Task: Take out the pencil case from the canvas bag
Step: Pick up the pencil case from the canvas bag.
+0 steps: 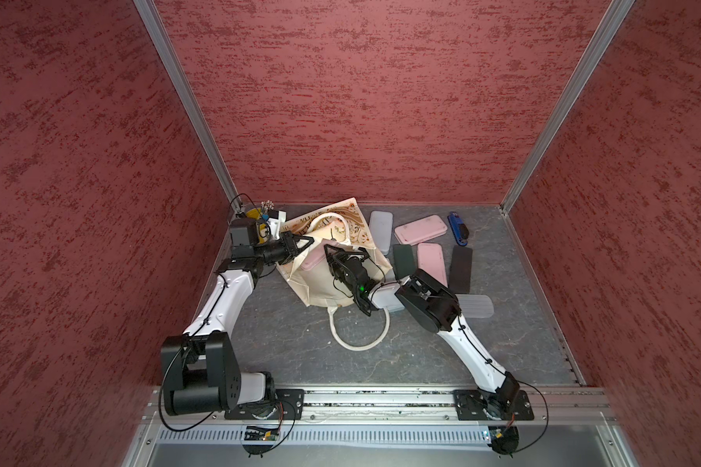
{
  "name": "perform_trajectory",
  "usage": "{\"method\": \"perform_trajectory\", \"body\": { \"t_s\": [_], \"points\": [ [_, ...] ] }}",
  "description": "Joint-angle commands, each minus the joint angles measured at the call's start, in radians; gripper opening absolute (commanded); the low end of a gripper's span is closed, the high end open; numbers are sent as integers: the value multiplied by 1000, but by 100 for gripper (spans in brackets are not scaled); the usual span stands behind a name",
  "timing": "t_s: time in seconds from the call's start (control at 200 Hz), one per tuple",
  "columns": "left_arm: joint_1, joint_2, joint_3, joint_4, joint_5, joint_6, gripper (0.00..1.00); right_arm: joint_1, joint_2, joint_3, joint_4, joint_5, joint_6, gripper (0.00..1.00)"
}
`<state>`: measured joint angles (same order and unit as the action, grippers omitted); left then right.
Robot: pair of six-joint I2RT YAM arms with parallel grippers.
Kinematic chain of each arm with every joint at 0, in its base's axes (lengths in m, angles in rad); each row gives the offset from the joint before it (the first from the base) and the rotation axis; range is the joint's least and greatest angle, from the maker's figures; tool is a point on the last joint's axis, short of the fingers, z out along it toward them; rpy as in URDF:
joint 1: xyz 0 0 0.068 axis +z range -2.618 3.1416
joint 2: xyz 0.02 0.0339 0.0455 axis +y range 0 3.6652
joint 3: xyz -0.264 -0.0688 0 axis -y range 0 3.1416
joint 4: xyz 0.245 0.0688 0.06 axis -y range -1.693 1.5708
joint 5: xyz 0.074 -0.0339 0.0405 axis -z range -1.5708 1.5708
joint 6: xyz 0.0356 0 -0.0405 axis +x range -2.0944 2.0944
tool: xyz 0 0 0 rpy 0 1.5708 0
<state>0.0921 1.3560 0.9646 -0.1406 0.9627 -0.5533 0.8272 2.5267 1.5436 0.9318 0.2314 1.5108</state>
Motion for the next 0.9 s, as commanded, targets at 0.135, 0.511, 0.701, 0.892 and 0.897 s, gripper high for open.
{"method": "perform_trajectory", "body": {
  "t_s": [0.135, 0.511, 0.701, 0.892, 0.897],
  "points": [
    [-7, -3, -6, 13, 32, -14, 3, -5, 36, 60, 49, -63, 11, 52],
    [-9, -1, -7, 22, 39, -18, 3, -7, 92, 130, 36, -122, 27, 52],
    [-12, 0, -7, 23, 39, -18, 3, -10, 108, 146, 62, -131, 20, 51],
    [-14, 0, -7, 23, 41, -18, 4, -11, 119, 163, 107, -139, 5, 49],
    [-14, 0, -7, 23, 42, -17, 4, -11, 119, 165, 107, -139, 6, 49]
  ]
}}
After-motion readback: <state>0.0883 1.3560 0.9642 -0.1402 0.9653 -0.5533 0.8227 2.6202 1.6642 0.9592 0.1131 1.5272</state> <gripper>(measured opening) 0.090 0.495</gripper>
